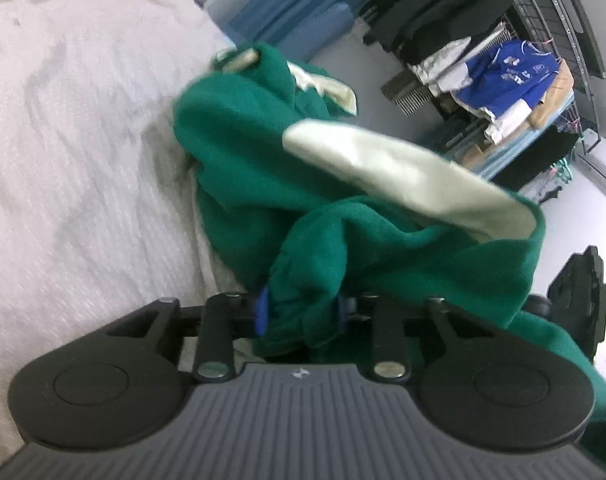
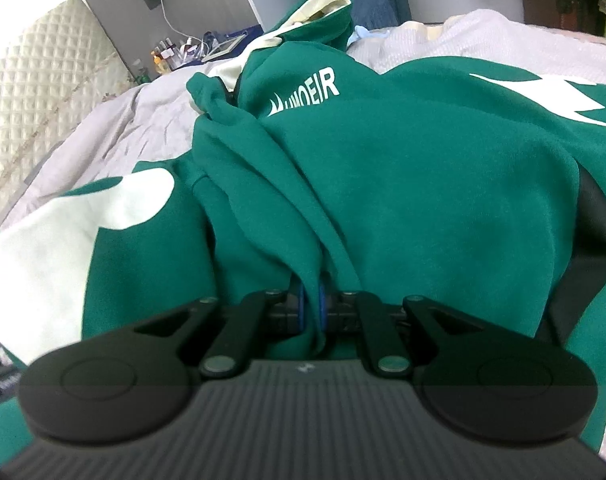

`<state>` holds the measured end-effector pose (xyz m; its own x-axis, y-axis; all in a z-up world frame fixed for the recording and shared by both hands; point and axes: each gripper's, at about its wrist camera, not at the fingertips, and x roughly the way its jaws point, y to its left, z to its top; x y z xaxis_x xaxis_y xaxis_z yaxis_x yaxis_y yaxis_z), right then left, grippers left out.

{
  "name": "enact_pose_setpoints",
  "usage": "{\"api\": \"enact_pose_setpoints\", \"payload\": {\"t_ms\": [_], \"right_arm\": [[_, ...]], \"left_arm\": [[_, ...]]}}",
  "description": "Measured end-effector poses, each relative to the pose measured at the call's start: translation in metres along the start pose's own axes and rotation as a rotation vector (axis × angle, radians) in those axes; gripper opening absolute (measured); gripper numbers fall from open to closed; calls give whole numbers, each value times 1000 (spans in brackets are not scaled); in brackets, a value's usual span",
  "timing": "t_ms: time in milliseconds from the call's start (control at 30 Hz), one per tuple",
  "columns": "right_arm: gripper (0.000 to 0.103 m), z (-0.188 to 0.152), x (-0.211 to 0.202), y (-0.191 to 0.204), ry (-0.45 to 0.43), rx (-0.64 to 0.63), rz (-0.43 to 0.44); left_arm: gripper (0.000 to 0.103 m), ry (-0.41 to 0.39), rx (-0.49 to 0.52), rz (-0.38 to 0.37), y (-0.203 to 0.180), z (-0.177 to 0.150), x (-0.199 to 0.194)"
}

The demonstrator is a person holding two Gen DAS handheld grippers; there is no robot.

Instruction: Fold large clothes

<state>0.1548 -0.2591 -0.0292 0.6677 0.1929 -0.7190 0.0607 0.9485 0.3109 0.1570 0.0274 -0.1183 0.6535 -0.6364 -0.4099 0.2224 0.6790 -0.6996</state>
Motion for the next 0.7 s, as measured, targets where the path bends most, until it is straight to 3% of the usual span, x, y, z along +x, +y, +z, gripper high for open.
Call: {"api": "enact_pose_setpoints", "payload": {"t_ms": [133, 433, 533, 633, 700], "right_arm": [[11, -2, -1, 4, -14, -9, -14], [11, -1, -16, 25, -101, -130, -16], [11, -1, -23, 35, -140, -178, 6], [11, 0, -27, 45, -168, -228, 45], [11, -1, -28, 51, -177, -252, 75]], "left_arm": [[29, -92, -62, 49, 6, 10, -24], [28, -443, -212, 264, 39, 47, -132], [28, -533, -221, 365, 49, 76, -168], [28, -579, -232, 397, 59, 113, -198], [28, -605, -192, 462, 57, 143, -215]]}}
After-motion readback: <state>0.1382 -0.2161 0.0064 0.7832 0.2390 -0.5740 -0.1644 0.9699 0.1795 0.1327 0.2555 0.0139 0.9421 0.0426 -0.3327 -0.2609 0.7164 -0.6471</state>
